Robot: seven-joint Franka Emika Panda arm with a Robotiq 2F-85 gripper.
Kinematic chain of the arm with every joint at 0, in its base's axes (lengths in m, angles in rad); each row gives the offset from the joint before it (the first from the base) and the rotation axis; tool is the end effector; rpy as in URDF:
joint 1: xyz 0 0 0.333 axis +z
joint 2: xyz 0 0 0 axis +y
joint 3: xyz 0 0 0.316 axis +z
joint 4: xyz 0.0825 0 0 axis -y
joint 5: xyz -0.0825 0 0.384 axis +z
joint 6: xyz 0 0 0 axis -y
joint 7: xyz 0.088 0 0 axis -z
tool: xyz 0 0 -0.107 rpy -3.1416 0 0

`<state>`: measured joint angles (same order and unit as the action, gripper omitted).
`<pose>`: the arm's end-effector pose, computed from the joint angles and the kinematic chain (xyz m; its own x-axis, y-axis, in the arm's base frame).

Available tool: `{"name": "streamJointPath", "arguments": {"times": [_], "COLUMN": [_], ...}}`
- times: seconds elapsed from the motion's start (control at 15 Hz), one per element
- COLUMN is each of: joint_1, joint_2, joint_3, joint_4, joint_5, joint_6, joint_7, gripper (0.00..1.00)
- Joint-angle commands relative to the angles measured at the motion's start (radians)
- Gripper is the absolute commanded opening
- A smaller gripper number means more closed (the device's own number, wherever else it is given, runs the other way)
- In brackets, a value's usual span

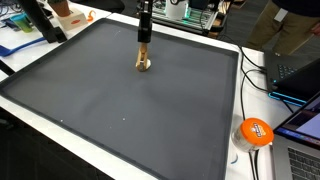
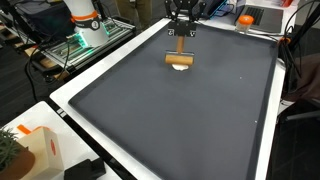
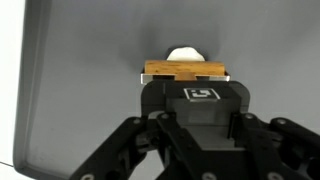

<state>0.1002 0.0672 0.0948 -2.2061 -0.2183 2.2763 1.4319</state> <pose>0.5295 0.0990 0.3514 0.4540 -0.8772 0.1565 -0.8899 -0.4553 0.0295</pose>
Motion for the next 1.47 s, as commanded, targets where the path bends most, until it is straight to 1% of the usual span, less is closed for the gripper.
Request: {"name": "streamJointPath", "arguments": {"times": [0.0,0.2,0.8,1.2,1.27,1.4], "joint_1": [0.006,0.007,0.007,0.0,-0.004,-0.006], "joint_2": [0.065,0.089,0.127,0.129,0.108,-0.015], "joint_3": [0.002,-0.003,-0.012,-0.013,-0.013,-0.012], "joint_4": [0.029,0.054,0.103,0.105,0.103,0.051], "joint_5": [0.093,0.11,0.147,0.257,0.285,0.311], "joint_6": [-0.064,-0.088,-0.147,-0.174,-0.171,-0.142], "joint_7": [-0.113,-0.154,-0.197,-0.289,-0.316,-0.388], "gripper": [0.22,0.22,0.22,0.22,0.22,0.22]}}
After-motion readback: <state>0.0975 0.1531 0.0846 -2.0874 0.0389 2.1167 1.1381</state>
